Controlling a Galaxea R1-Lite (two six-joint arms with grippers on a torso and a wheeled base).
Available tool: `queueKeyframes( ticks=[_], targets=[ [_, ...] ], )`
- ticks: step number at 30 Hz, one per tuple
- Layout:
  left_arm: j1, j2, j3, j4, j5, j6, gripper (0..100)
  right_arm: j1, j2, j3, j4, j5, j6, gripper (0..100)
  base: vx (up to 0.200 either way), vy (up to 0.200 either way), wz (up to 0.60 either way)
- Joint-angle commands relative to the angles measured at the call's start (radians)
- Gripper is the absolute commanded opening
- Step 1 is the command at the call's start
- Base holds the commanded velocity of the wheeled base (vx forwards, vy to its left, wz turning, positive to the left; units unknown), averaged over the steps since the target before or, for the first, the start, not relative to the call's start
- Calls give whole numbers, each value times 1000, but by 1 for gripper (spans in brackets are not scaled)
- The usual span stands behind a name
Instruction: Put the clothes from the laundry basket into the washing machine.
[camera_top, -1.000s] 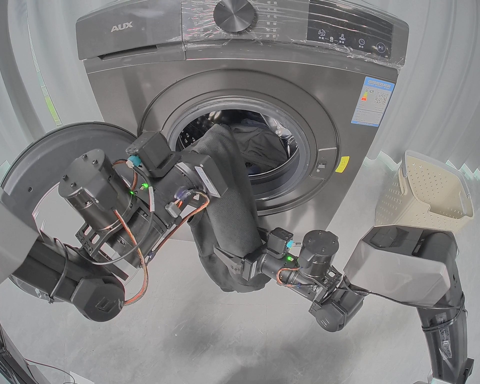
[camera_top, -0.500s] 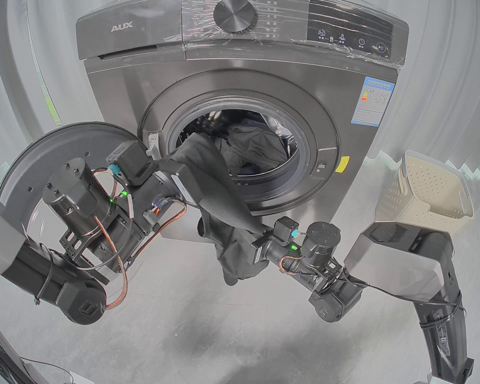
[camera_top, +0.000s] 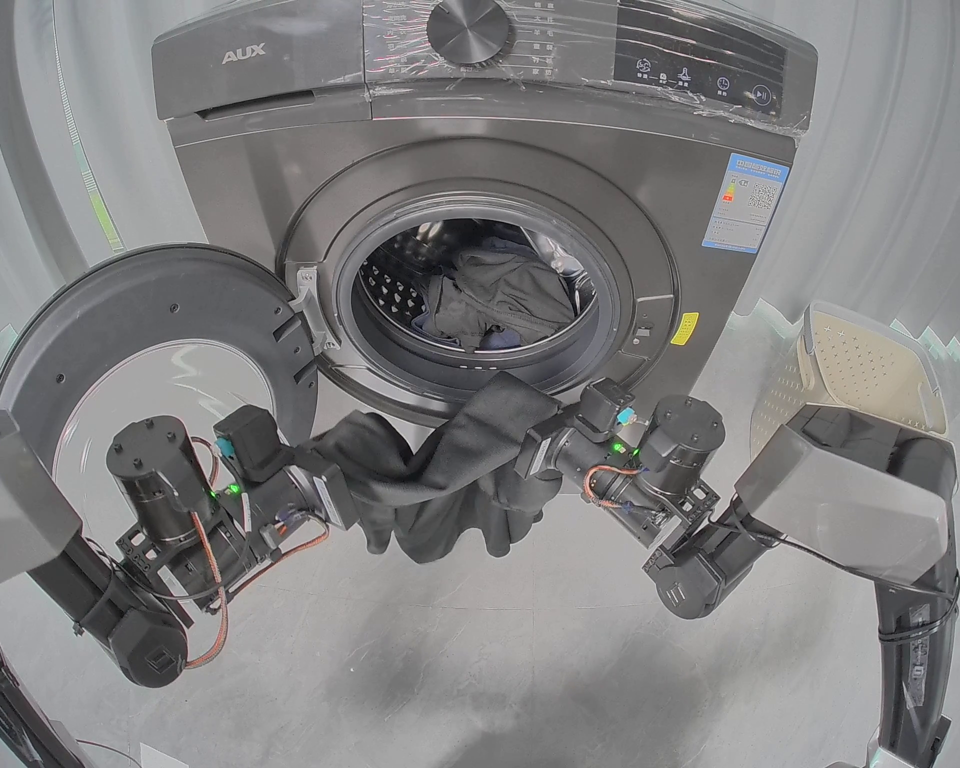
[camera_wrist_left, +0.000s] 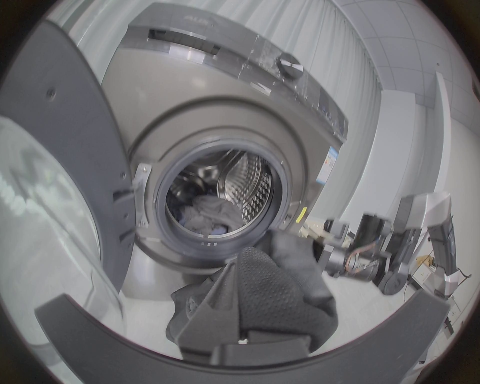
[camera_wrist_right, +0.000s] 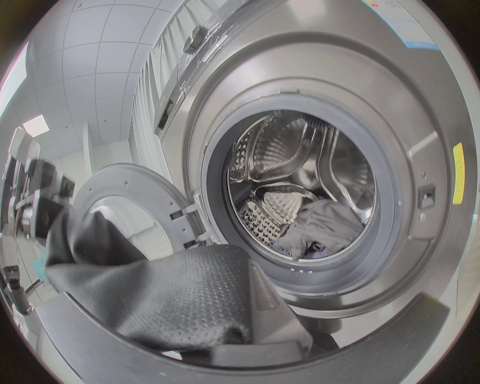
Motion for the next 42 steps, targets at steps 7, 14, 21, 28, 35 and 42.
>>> queueKeyframes(
  ticks=[7, 14, 21, 28, 35, 42],
  targets=[
    [7, 210, 19, -83, -9, -3, 0, 38, -95, 1, 0, -25, 21, 0, 0, 0, 0],
    [-3, 248, 36, -83, -9, 0, 100, 34, -95, -19, 3, -29, 19, 0, 0, 0, 0],
    [-17, 291, 146, -84, -9, 15, 100, 9, -89, -72, 24, -29, 19, 0, 0, 0, 0],
    [-43, 283, 195, -84, -31, 19, 100, 11, -85, -77, 24, -29, 19, 0, 0, 0, 0],
    [-69, 297, 93, -84, -49, 63, 100, 28, -85, -63, 23, -30, 21, 0, 0, 0, 0],
    [-69, 363, -134, -81, -49, 52, 100, 49, -88, -62, 24, -33, 21, 0, 0, 0, 0]
  ],
)
